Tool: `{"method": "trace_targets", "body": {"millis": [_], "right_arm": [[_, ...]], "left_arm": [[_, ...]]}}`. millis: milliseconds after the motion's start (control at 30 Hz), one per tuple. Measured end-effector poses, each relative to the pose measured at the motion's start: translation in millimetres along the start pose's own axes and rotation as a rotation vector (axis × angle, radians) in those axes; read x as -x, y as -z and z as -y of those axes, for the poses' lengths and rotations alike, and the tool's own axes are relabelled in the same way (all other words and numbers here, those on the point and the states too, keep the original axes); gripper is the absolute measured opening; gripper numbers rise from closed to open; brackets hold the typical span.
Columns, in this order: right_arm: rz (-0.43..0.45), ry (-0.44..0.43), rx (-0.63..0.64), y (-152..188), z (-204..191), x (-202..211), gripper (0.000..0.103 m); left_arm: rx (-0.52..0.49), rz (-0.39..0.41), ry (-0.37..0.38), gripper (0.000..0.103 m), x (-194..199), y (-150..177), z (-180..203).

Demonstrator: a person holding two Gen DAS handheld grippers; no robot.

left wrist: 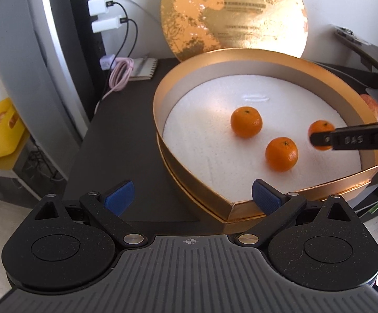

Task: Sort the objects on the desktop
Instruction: 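Carry the mandarin onto the foam beside the others and open the right gripper, then move the open right gripper back to the red apple on the desk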

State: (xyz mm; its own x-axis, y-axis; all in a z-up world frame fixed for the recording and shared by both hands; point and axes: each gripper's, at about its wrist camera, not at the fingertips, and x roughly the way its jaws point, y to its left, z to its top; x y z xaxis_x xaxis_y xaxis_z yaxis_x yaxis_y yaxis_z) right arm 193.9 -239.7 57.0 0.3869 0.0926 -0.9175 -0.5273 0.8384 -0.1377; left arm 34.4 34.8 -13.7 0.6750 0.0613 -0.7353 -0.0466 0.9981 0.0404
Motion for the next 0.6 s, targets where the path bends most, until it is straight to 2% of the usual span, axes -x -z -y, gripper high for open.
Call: {"method": "trace_targets", "body": {"millis": [300, 400, 600], "right_arm": [[-0.026, 0.018, -0.002, -1.2, 4.5, -7.7, 0.048], [-0.015, 0.026, 0.012, -0.2, 3.8, -3.4, 0.055], [0.033, 0.028, -0.008, 2.6, 10.9, 14.9, 0.059]], "left_arm": [[-0.015, 0.009, 0.009, 0.1, 1.4, 2.5, 1.0], [-0.016, 0.009, 0.009, 0.1, 1.6, 2.3, 1.8], [-0.028, 0.009, 0.019, 0.1, 3.7, 1.6, 7.8]]}}
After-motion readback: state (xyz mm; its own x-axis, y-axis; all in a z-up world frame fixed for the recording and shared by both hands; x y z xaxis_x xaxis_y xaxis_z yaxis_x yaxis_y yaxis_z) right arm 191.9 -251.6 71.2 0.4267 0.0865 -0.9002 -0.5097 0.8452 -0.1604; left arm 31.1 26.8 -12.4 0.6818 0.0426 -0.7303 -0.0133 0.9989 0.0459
